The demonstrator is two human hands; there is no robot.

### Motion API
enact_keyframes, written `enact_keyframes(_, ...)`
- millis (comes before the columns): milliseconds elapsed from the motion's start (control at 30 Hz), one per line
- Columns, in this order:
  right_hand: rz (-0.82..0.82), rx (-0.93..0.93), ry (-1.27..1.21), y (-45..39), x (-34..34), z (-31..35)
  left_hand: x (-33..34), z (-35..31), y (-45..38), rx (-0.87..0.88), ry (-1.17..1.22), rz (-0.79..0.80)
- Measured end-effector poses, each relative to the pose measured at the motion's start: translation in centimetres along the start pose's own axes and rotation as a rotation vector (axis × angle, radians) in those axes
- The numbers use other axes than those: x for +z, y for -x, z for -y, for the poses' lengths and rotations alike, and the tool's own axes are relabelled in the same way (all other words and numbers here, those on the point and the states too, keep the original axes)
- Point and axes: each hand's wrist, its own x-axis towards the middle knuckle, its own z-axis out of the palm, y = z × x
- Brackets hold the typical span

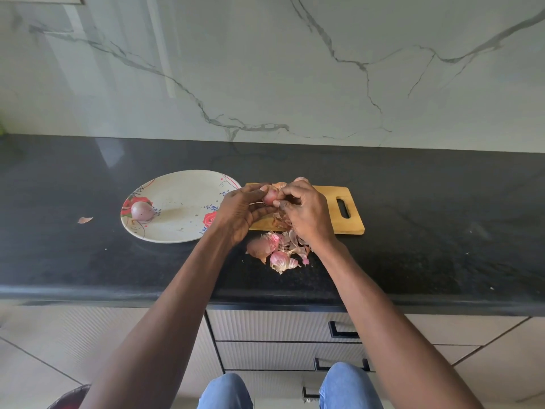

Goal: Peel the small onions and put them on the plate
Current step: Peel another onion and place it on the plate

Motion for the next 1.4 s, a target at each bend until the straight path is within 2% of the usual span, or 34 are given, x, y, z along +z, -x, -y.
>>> enact_keyframes(300,-0.007,0.116,-0.112,0.0,-0.5,0.4,0.1,-0.1,0.0,-0.017,0.031,-0.003)
enact_keyframes(600,-0.132,-0.038,0.027,0.2,-0.3,0.2,0.3,0.2,0.1,-0.009,-0.034,0.006)
enact_keyframes(933,-0.089,-0.165,0.2,0.5,0.5,-0.3,0.5,0.2,0.3,-0.046,-0.016,0.056)
enact_keyframes(1400,-0.086,-0.189,0.195,0.6,0.6,-0.4,0.6,-0.1,0.4,-0.005,0.048,-0.044)
